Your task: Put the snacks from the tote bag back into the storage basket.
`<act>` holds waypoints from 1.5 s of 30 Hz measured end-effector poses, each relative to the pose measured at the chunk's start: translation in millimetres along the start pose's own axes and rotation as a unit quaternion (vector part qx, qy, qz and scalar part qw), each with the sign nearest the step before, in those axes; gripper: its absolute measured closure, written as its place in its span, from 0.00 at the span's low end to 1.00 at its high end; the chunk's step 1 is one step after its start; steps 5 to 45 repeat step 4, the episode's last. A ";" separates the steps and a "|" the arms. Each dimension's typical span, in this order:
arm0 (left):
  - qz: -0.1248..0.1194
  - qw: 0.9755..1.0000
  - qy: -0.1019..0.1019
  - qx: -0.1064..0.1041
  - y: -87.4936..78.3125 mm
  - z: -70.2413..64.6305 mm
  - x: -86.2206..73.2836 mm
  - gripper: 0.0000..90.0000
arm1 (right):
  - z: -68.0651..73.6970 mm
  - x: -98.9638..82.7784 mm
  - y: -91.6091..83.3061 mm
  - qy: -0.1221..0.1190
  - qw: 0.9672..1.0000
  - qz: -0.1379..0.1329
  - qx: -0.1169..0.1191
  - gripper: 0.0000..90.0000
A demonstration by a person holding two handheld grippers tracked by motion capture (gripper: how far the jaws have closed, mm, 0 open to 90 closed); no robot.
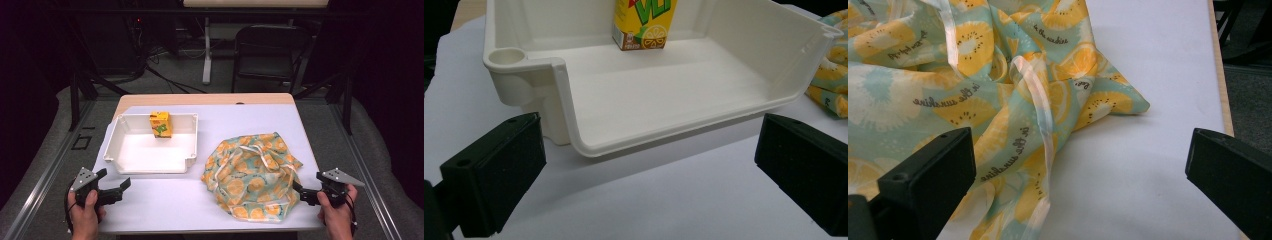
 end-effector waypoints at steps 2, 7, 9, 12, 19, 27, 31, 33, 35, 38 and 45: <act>0.000 1.000 -0.004 -0.001 0.7 1.0 -0.2 0.00 | 1.0 -0.3 0.8 0.003 1.000 -0.001 0.000 0.00; 0.001 1.000 -0.004 -0.001 1.9 1.4 -0.1 0.00 | 0.5 -1.1 1.1 -0.002 1.000 0.002 0.000 0.00; 0.001 1.000 -0.004 -0.001 1.9 1.4 -0.1 0.00 | 0.5 -1.1 1.1 -0.002 1.000 0.002 0.000 0.00; 0.001 1.000 -0.004 -0.001 1.9 1.4 -0.1 0.00 | 0.5 -1.1 1.1 -0.002 1.000 0.002 0.000 0.00; 0.001 1.000 -0.004 -0.001 1.9 1.4 -0.1 0.00 | 0.5 -1.1 1.1 -0.002 1.000 0.002 0.000 0.00; 0.001 1.000 -0.004 -0.001 1.9 1.4 -0.1 0.00 | 0.5 -1.1 1.1 -0.002 1.000 0.002 0.000 0.00; 0.001 1.000 -0.004 -0.001 1.9 1.4 -0.1 0.00 | 0.5 -1.1 1.1 -0.002 1.000 0.002 0.000 0.00; 0.001 1.000 -0.004 -0.001 1.9 1.4 -0.1 0.00 | 0.5 -1.1 1.1 -0.002 1.000 0.002 0.000 0.00; 0.001 1.000 -0.004 -0.001 1.9 1.4 -0.1 0.00 | 0.5 -1.1 1.1 -0.002 1.000 0.002 0.000 0.00; 0.001 1.000 -0.004 -0.001 1.9 1.4 -0.1 0.00 | 0.5 -1.1 1.1 -0.002 1.000 0.002 0.000 0.00; 0.001 1.000 -0.004 -0.001 1.9 1.4 -0.1 0.00 | 0.5 -1.1 1.1 -0.002 1.000 0.002 0.000 0.00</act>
Point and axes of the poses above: each handheld gripper's, and its own axes: y roughly forward along the jaws, x roughly out of its top, z roughly to its left, the point moved 8 cm from there along y, roughly forward along the jaws, and after that the axes turned 11 degrees about -x, right-handed, at the moved point
